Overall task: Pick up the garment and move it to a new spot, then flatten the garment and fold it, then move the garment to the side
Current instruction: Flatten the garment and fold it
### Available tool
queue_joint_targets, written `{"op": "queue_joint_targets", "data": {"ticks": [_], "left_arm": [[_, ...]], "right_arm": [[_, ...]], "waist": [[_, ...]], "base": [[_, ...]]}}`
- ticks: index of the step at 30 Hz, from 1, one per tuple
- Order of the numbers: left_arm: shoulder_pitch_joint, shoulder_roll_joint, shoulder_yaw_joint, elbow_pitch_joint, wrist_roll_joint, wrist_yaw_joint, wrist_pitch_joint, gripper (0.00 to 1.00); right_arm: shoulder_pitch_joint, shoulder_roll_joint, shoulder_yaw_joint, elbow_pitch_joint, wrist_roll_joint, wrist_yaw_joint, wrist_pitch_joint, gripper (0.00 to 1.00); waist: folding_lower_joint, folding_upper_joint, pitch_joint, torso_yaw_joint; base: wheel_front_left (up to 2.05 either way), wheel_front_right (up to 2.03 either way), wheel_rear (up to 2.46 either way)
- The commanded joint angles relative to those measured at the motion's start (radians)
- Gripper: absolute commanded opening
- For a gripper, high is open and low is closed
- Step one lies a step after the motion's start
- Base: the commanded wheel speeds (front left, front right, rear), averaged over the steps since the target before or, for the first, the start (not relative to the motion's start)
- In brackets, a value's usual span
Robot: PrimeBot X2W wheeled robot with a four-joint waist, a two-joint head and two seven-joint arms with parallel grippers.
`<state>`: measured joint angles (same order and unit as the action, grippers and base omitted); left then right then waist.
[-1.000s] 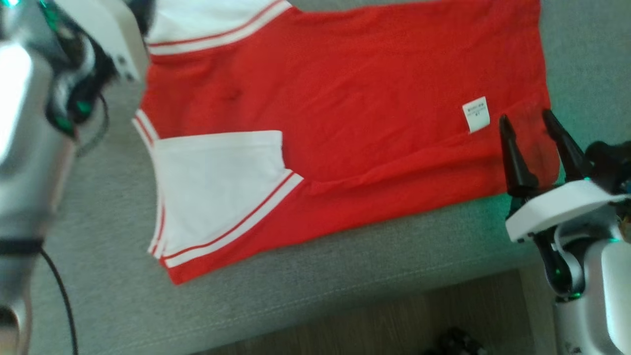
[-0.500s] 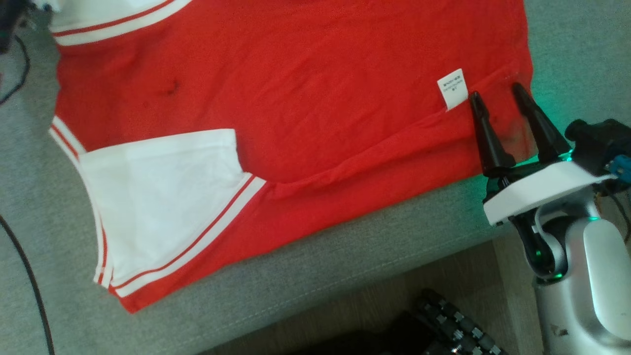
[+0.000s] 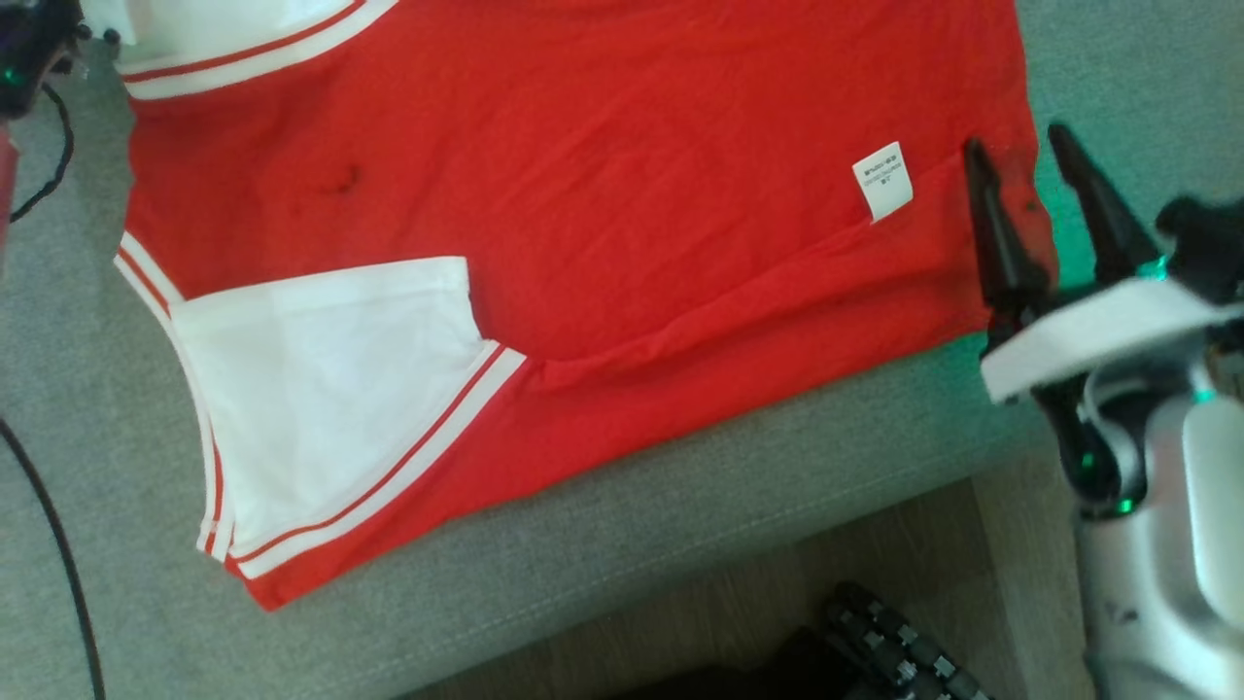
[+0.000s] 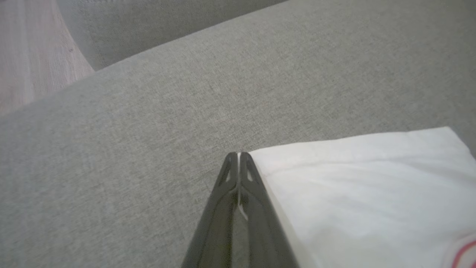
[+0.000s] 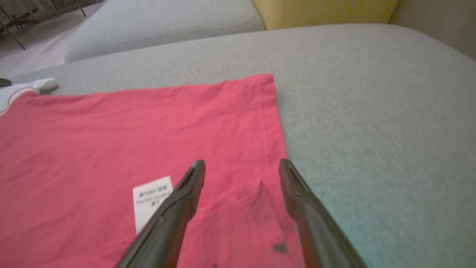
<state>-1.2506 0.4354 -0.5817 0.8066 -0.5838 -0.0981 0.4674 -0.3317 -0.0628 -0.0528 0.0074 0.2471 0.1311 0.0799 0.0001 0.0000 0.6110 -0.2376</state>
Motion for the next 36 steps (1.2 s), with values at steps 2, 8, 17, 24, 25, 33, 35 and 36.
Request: {"op": "queue_joint_targets", "data": {"ticks": [2, 8, 17, 24, 25, 33, 35, 36], "left_arm": [[-0.016, 0.047, 0.025, -0.025, 0.012, 0.013, -0.082, 0.00], [-0.034, 0.020, 0.021, -0.033, 0.020, 0.010, -0.177, 0.00], [-0.053, -0.010, 0.000, -0.048, 0.013, -0.008, -0.223, 0.00], [-0.059, -0.009, -0.022, -0.047, 0.007, -0.017, -0.216, 0.00], [-0.060, -0.009, -0.024, -0.046, 0.005, -0.018, -0.216, 0.00], [-0.060, -0.008, -0.040, -0.037, -0.001, -0.022, -0.208, 0.00], [-0.059, -0.008, -0.045, -0.034, -0.002, -0.023, -0.206, 0.00], [-0.059, -0.007, -0.047, -0.033, -0.002, -0.023, -0.207, 0.00]], "right_arm": [[-0.085, 0.004, 0.002, 0.006, 0.013, 0.000, 0.042, 1.00], [-0.272, 0.007, 0.012, 0.164, 0.010, 0.000, 0.201, 1.00], [-0.538, -0.023, -0.075, 0.450, -0.074, 0.000, 0.305, 1.00], [-0.659, -0.054, -0.097, 0.610, -0.114, 0.000, 0.339, 1.00], [-0.671, -0.056, -0.099, 0.627, -0.117, 0.000, 0.339, 1.00], [-0.737, -0.067, -0.081, 0.714, -0.140, 0.000, 0.329, 1.00], [-0.750, -0.070, -0.072, 0.731, -0.139, 0.000, 0.330, 0.98], [-0.756, -0.072, -0.067, 0.739, -0.139, 0.000, 0.330, 0.95]], "waist": [[-0.0001, 0.0000, -0.018, 0.004], [-0.0001, 0.0000, -0.048, 0.033], [-0.0001, 0.0000, -0.053, 0.081], [-0.0001, 0.0000, -0.041, 0.095], [-0.0001, 0.0000, -0.040, 0.096], [-0.0001, 0.0000, -0.037, 0.100], [-0.0001, 0.0000, -0.038, 0.101], [-0.0001, 0.0000, -0.038, 0.101]], "base": [[0.00, 0.00, 0.00], [0.00, 0.00, 0.00], [0.00, 0.00, 0.00], [0.00, 0.00, 0.00], [0.00, 0.00, 0.00], [0.00, 0.00, 0.00], [0.00, 0.00, 0.00], [0.00, 0.00, 0.00]]}}
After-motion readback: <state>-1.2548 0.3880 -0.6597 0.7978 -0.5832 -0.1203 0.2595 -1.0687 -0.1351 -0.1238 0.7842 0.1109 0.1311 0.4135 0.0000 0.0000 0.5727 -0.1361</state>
